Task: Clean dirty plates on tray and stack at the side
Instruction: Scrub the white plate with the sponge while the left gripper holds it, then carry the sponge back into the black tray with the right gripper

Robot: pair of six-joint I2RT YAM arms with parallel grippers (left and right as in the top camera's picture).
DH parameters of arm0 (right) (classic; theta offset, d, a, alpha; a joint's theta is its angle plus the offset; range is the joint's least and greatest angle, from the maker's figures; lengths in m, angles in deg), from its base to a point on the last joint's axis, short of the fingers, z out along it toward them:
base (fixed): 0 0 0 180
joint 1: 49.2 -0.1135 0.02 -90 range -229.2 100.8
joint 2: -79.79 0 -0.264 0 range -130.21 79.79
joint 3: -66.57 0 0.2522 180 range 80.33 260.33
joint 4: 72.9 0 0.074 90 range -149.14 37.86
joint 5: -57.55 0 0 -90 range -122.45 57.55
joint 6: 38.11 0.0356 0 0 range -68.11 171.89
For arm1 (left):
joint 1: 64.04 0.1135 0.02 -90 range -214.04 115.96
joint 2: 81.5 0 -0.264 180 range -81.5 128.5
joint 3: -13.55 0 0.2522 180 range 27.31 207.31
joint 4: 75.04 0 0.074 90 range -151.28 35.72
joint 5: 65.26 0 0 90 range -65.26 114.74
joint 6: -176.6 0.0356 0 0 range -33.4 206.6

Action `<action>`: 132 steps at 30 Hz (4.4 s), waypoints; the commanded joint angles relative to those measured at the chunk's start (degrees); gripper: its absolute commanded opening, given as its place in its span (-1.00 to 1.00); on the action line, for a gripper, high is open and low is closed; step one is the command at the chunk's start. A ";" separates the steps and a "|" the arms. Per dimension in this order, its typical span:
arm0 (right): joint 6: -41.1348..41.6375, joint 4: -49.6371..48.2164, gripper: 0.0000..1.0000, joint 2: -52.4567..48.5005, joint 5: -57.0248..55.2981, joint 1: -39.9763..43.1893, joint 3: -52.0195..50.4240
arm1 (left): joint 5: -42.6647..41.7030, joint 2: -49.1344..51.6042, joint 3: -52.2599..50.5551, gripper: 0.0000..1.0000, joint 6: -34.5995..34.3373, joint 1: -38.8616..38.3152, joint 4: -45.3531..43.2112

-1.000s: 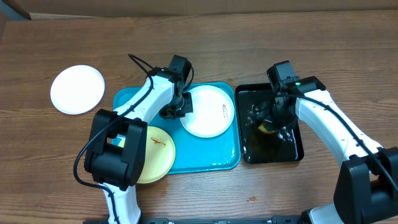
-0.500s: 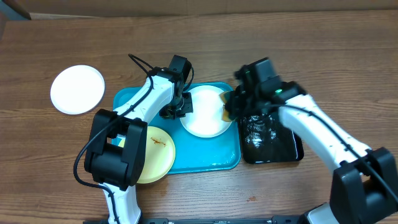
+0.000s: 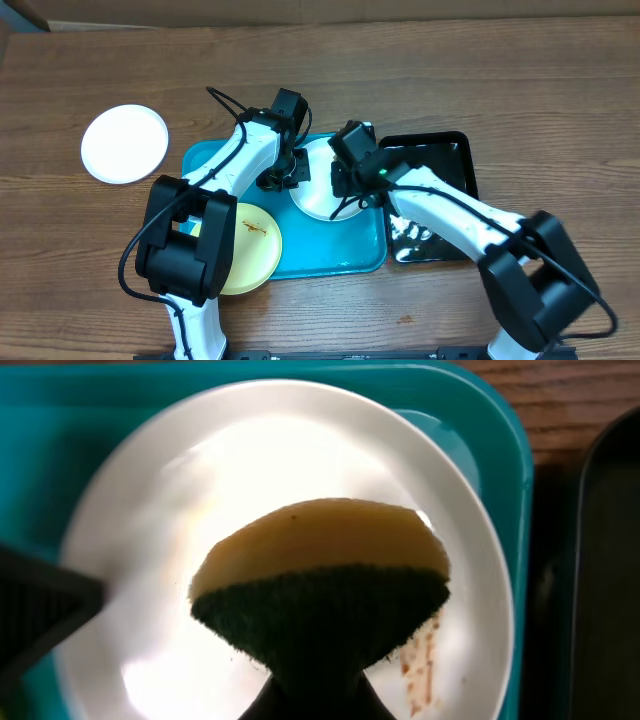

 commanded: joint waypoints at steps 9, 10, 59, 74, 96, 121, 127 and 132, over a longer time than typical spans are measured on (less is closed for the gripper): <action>1.09 1.70 0.20 -0.26 -3.93 -0.28 0.37 | 0.66 -0.63 -0.46 -0.91 -0.09 -0.33 0.20; 1.09 2.34 0.20 -0.26 -3.93 -0.28 0.37 | 0.66 -0.63 -0.46 -0.90 -0.09 -0.33 0.20; 3.15 -1.36 -0.92 -10.56 -4.37 1.62 0.37 | 4.24 -0.63 -0.46 -0.92 3.67 -0.33 1.53; -5.44 -7.76 -0.92 -10.97 6.62 7.74 0.37 | 9.57 -0.63 -0.46 -0.91 5.11 -0.33 2.80; -9.99 -20.20 -0.92 -12.85 20.06 8.28 2.47 | 9.57 -0.63 -0.46 -0.92 5.09 -0.33 3.02; -8.98 14.51 -0.93 11.23 30.58 13.84 7.96 | 9.55 -0.63 -0.46 -0.90 5.03 -0.33 2.78; 0.87 9.68 -0.93 5.18 27.04 8.37 5.64 | 9.18 -0.63 -0.46 -0.92 5.03 -0.33 2.99; 4.52 2.84 -0.93 -1.44 26.49 5.09 4.44 | 8.17 -0.63 -0.46 -0.92 5.05 -0.33 2.97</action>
